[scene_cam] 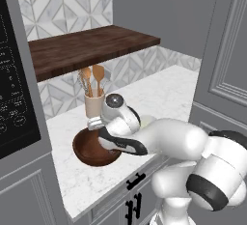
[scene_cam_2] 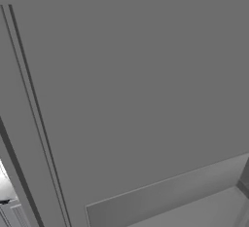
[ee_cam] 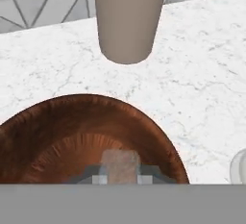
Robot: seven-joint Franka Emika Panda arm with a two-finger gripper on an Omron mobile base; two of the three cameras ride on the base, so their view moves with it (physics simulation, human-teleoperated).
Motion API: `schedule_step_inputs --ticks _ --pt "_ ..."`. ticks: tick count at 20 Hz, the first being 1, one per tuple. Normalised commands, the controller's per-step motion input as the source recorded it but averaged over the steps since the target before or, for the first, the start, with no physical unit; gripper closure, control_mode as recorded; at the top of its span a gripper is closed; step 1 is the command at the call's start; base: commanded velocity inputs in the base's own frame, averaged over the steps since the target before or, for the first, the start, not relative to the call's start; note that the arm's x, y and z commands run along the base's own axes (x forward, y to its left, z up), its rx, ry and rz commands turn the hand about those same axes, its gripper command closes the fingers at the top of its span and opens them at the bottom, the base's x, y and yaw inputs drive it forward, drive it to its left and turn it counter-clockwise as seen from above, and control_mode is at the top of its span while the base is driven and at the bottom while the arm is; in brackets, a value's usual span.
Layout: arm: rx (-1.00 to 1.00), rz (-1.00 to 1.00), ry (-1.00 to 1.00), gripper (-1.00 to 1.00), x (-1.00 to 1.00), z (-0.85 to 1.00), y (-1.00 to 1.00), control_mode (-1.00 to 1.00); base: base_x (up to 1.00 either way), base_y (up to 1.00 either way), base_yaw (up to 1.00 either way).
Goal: Grab a lemon wedge from the fridge and one ice cube from the ice bowl, and put them in the glass of lemonade.
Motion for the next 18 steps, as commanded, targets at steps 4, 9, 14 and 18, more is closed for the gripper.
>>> schedule_step_inputs --ticks 4,9,14,18 --pt "0.2 -0.25 -0.16 1.0 -0.02 0.92 -1.0 -1.0 0.0 0.0 0.0" --pt "0.17 -0.32 -0.05 1.0 0.0 0.78 -1.0 -1.0 0.0 0.0 0.0" --pt "0.09 -0.27 0.19 1.0 0.18 0.07 -0.87 -1.0 0.0 0.0 0.0" --pt "0.02 0.0 0.18 1.0 0.14 -0.23 -0.25 -1.0 0.0 0.0 0.0"
